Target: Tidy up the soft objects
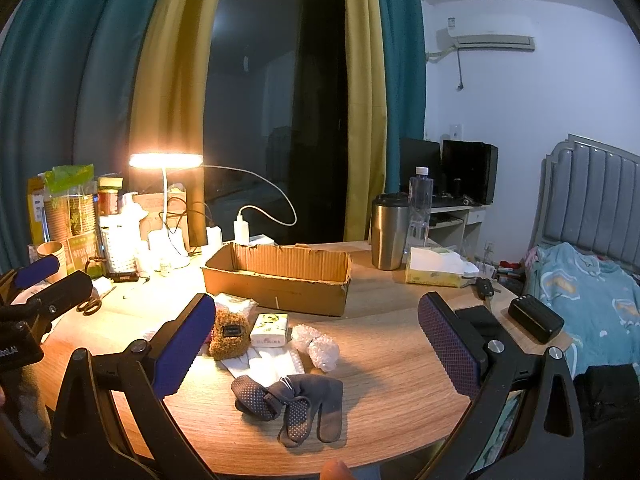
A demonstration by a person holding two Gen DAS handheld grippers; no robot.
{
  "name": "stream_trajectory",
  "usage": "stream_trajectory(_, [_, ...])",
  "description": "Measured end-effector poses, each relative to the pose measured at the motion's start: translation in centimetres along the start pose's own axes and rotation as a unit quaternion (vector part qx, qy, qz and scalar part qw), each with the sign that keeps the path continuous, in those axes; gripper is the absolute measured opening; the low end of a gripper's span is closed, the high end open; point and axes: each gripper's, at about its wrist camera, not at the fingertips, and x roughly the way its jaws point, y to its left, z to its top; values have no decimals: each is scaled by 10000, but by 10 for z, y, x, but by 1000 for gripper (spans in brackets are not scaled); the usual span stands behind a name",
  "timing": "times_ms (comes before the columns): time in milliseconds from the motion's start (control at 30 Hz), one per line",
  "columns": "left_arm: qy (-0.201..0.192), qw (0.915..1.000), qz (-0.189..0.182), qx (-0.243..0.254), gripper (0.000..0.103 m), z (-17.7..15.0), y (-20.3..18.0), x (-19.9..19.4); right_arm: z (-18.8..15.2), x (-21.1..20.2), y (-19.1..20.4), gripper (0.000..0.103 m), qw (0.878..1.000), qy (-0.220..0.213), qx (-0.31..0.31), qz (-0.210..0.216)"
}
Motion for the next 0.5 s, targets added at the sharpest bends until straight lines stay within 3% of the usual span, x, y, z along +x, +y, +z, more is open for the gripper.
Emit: stream_trajectory(500, [-9,10000,-3,4,102,0,1,-1,-7,0,3,103,9999,-5,-144,-77])
